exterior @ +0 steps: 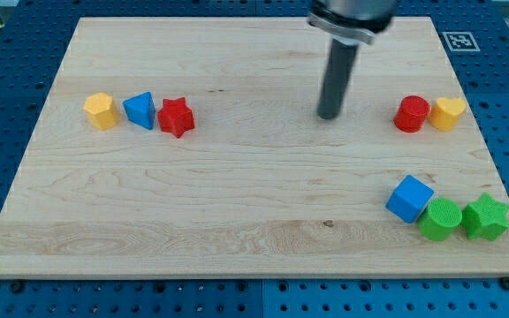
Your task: Push the yellow hexagon along with blue triangle down a bit
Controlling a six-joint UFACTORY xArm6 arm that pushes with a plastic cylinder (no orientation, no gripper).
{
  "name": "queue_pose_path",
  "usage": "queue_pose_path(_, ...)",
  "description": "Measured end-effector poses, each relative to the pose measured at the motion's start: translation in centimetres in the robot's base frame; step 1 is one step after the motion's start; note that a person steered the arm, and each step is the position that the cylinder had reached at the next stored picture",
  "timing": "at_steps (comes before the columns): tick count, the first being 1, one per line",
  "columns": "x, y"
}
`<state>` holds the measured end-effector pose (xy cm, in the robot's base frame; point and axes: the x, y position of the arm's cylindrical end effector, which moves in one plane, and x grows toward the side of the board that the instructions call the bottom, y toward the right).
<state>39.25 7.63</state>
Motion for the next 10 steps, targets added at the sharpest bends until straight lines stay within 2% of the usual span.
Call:
queue_pose_path(4, -5.6, -26.1)
queue_pose_path(6, -4.4, -26.4)
queue_pose_path(9, 2.1, -26.2)
queue_pose_path(10, 2.4, -26.2)
